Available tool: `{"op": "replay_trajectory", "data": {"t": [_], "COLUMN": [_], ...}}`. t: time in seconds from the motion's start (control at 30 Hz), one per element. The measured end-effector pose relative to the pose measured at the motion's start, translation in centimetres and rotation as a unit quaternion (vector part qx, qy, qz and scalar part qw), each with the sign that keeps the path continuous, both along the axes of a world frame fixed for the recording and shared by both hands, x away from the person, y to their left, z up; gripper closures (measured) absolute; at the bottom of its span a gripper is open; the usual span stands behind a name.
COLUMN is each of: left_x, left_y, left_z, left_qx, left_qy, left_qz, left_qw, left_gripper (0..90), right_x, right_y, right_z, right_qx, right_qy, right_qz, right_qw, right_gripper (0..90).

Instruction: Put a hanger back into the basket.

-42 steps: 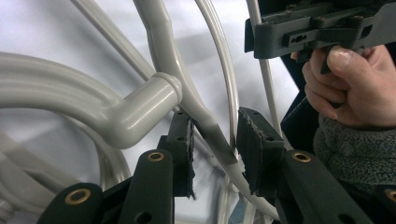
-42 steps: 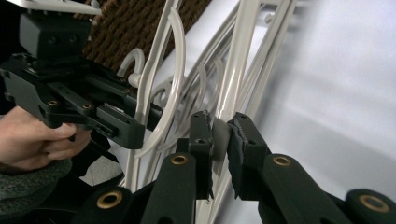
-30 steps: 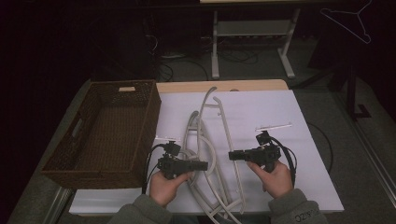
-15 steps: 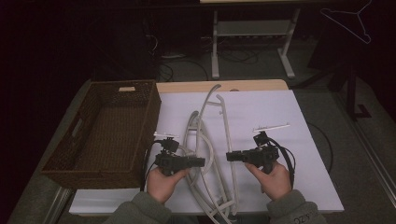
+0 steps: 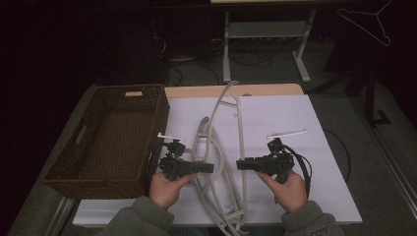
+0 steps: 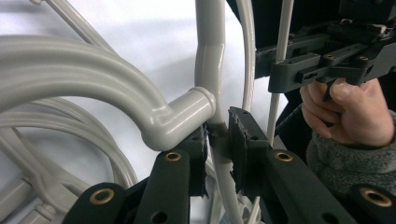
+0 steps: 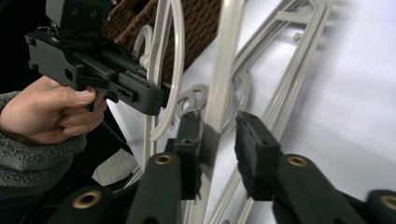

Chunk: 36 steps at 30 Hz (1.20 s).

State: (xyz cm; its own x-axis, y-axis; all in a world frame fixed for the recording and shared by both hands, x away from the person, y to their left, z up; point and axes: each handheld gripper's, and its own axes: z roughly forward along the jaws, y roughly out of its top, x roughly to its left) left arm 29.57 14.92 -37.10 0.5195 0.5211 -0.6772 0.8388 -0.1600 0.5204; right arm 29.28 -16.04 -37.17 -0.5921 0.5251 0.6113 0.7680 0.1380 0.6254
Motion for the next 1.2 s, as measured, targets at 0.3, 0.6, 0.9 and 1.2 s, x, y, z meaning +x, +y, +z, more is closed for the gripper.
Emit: {"op": "replay_trajectory", "data": {"t": [0.3, 0.6, 0.9, 1.2], "left_x": [-0.1, -0.4, -0.5, 0.1], "left_y": [1.1, 2.7, 3.2, 4.9], "left_z": [0.6, 1.8, 2.6, 5.9], "left_qx": [-0.019, -0.039, -0.057, -0.037], "left_qy": [0.008, 0.001, 0.012, -0.005], "left_qz": [-0.004, 0.005, 0.007, 0.024], "left_qw": [0.9998, 0.9992, 0.9983, 0.999], "left_gripper": [79.4, 82.3, 82.7, 82.7], "right_x": [-0.5, -1.3, -1.6, -1.1], "right_y": [-0.1, -2.1, -2.0, -2.7], "right_z": [0.7, 2.0, 1.9, 1.2], "right_qx": [0.027, 0.065, 0.044, 0.029], "right_qy": [-0.036, -0.065, -0.075, -0.07], "right_qz": [0.002, -0.021, -0.017, -0.029], "right_qw": [0.999, 0.9956, 0.9961, 0.9967], "right_gripper": [54.4, 51.2, 50.9, 51.0]}}
